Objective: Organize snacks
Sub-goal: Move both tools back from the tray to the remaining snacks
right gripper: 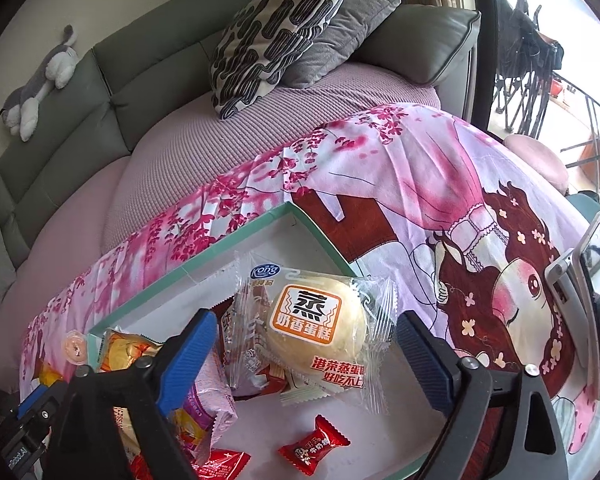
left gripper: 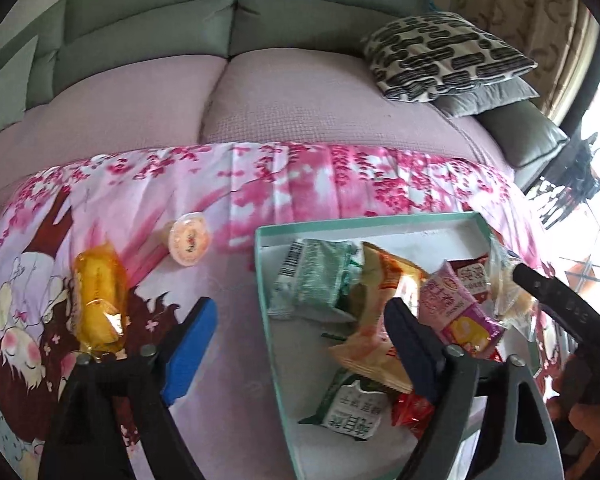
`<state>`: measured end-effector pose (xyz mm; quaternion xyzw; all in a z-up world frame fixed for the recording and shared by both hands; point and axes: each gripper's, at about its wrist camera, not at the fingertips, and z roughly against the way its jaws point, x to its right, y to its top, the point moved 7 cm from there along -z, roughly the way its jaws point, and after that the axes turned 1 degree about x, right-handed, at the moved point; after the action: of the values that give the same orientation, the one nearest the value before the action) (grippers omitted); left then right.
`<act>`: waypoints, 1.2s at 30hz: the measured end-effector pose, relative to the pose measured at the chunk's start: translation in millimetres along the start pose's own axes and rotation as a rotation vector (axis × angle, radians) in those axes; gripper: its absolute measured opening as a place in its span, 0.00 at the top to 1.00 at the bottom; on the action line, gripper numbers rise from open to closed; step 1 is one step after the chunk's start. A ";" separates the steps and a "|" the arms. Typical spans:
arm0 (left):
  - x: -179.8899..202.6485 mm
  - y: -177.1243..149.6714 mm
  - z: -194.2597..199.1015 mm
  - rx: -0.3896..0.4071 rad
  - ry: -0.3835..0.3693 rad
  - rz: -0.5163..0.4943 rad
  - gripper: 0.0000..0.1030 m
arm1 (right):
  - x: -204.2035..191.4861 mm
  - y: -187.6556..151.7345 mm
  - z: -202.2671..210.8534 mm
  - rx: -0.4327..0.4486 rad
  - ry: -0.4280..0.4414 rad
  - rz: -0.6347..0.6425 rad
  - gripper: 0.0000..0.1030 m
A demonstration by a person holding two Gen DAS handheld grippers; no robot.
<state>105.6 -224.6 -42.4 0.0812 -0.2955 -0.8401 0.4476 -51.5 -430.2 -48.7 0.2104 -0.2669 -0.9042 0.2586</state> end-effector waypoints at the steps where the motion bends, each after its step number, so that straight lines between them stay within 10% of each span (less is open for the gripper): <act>1: -3.7 -0.3 -0.7 0.001 0.016 0.004 0.12 | -0.5 0.4 0.8 0.002 0.001 0.003 0.03; 23: -63.6 4.2 10.9 0.056 0.115 0.120 0.01 | -35.3 8.6 26.2 0.080 0.029 0.114 0.00; 36: -140.0 3.5 46.0 0.113 0.240 0.271 0.01 | -149.8 -24.1 54.2 0.089 0.265 0.272 0.00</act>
<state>171.7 -94.6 -21.0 0.1651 -0.2950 -0.7384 0.5835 28.3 -305.6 15.0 0.3008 -0.2963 -0.8125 0.4019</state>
